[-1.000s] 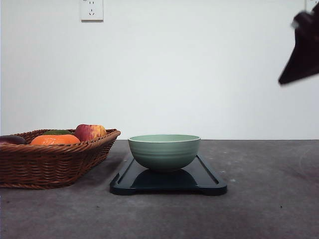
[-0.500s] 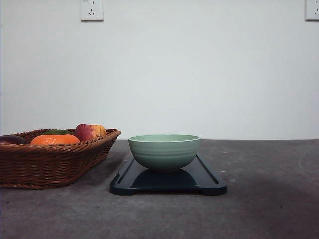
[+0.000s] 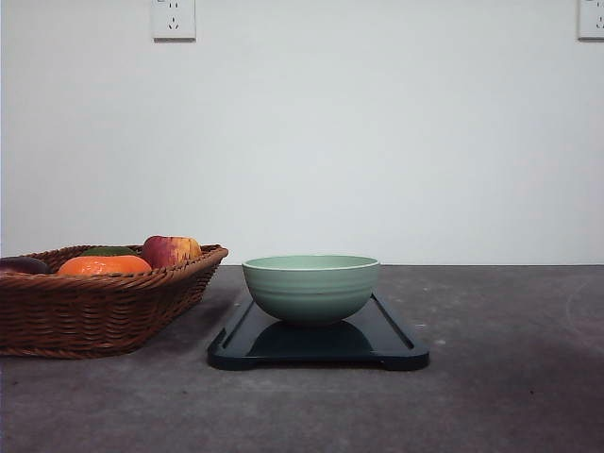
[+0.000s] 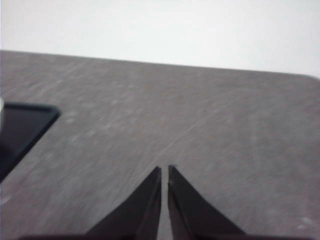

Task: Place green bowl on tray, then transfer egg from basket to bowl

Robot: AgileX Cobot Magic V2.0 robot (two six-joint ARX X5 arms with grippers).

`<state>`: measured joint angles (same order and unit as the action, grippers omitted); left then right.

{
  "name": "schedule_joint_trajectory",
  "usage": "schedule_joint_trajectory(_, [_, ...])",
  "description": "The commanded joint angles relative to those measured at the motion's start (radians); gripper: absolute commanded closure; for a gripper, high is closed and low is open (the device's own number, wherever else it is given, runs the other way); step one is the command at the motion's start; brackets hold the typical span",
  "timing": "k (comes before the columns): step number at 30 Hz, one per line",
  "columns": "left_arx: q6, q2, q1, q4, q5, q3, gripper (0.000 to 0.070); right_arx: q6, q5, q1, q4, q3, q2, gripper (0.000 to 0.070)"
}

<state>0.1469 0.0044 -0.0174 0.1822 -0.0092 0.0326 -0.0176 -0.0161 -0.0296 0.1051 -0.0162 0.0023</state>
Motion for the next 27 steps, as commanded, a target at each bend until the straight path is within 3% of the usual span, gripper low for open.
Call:
schedule_joint_trajectory(1, [0.001, -0.001, 0.001, -0.005, -0.002, -0.019, 0.0700, 0.018, 0.017, 0.001, -0.005, 0.005, 0.001, 0.0684])
schedule_joint_trajectory(27, [0.001, -0.001, 0.002, -0.005, -0.002, -0.019, 0.0700, 0.017, 0.017, 0.000, 0.000, 0.005, 0.001, 0.0684])
